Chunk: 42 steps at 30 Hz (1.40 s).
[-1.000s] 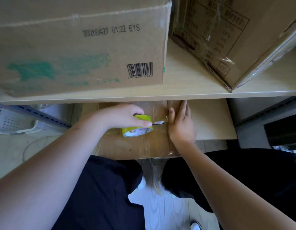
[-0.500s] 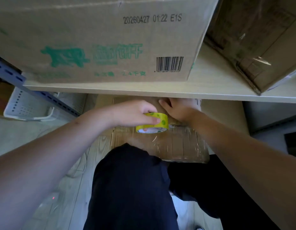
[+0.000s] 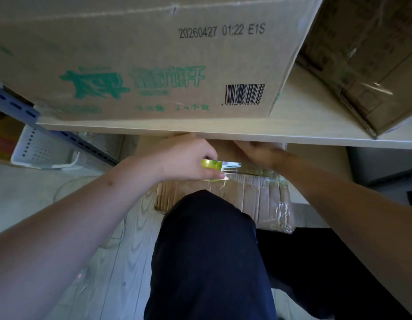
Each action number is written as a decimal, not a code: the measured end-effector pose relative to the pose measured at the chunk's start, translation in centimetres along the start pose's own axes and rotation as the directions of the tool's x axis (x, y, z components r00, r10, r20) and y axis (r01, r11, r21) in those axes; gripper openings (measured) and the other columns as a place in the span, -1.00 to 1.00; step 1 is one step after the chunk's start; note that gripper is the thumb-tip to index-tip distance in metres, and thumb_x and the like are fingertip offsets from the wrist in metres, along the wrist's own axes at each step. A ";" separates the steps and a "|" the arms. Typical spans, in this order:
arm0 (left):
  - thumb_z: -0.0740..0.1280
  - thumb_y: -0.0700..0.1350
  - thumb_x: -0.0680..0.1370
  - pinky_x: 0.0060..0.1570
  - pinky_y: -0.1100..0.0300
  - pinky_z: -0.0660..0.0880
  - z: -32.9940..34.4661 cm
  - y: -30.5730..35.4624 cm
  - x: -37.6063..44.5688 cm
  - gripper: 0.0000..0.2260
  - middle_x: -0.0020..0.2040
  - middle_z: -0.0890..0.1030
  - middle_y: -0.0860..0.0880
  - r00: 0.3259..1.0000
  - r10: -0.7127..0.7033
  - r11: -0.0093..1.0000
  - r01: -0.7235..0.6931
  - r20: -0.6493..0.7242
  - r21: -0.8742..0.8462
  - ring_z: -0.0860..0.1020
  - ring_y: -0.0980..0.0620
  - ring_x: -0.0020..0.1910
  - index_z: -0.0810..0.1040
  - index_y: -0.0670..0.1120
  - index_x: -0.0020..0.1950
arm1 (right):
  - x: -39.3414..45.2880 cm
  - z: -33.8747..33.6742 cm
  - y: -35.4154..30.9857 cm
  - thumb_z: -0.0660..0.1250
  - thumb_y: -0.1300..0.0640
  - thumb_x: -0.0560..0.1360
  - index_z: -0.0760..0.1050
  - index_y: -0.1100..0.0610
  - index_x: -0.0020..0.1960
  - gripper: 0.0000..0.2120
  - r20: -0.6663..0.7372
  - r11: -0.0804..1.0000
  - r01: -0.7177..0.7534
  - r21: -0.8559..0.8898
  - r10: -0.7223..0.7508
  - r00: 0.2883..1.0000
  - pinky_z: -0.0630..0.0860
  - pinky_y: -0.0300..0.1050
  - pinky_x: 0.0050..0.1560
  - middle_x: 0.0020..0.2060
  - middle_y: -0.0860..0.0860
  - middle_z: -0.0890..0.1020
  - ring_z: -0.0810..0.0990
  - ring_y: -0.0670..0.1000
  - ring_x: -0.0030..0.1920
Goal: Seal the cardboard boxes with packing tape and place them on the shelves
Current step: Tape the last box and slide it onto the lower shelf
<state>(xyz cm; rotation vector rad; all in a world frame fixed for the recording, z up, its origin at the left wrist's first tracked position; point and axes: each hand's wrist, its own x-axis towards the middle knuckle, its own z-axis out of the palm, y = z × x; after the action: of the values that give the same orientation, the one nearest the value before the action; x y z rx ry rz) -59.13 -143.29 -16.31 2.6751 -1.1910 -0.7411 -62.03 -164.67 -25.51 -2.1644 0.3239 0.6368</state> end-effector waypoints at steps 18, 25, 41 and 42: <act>0.14 0.39 0.52 -0.33 0.16 0.46 1.5 -5.9 -4.2 -0.59 -0.40 0.53 0.10 0.970 -0.169 0.972 0.194 -0.175 0.135 0.50 0.11 -0.37 0.50 0.09 -0.20 | -1.2 4.1 0.2 -0.20 -0.24 0.64 0.45 0.07 0.15 -0.44 -0.302 0.702 -0.077 -0.708 -0.202 0.932 0.36 0.07 0.21 -0.04 0.11 0.61 0.55 0.14 0.07; 0.19 0.37 0.53 -0.29 0.13 0.34 2.8 -5.6 -3.0 -0.54 -0.43 0.43 0.07 0.900 -0.226 0.911 0.332 -0.374 0.247 0.50 -0.05 -0.32 0.49 -0.01 -0.22 | -1.1 5.0 0.5 -0.07 -0.12 0.66 0.47 0.13 0.22 -0.54 -0.375 0.703 -0.123 -0.700 -0.216 0.901 0.34 0.13 0.26 0.01 0.16 0.61 0.54 0.21 0.11; 0.29 0.32 0.50 -0.12 0.11 0.31 3.9 -8.6 -4.8 -0.58 -0.41 0.46 0.05 0.789 -0.239 0.935 0.344 -0.565 0.084 0.49 -0.01 -0.28 0.54 -0.03 -0.26 | 1.1 9.4 -5.1 -0.19 -0.30 0.61 0.27 0.12 0.46 -0.33 -0.250 0.641 -0.023 -0.767 -0.266 0.931 0.16 0.25 0.40 0.32 0.20 0.46 0.38 0.27 0.35; 0.29 0.31 0.52 -0.18 0.16 0.31 3.8 -9.5 -5.4 -0.57 -0.42 0.43 0.05 0.821 -0.271 0.957 0.287 -0.502 -0.046 0.42 0.05 -0.33 0.51 -0.05 -0.26 | 1.3 9.4 -4.9 -0.19 -0.29 0.62 0.26 0.12 0.46 -0.34 -0.247 0.632 -0.028 -0.775 -0.261 0.933 0.17 0.25 0.38 0.32 0.21 0.46 0.39 0.27 0.34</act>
<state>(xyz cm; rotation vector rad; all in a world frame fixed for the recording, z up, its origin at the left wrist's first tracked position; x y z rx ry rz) -57.73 -132.57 -20.35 2.8375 -0.6883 -0.0171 -61.88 -154.22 -27.94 -3.1244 0.0675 0.3309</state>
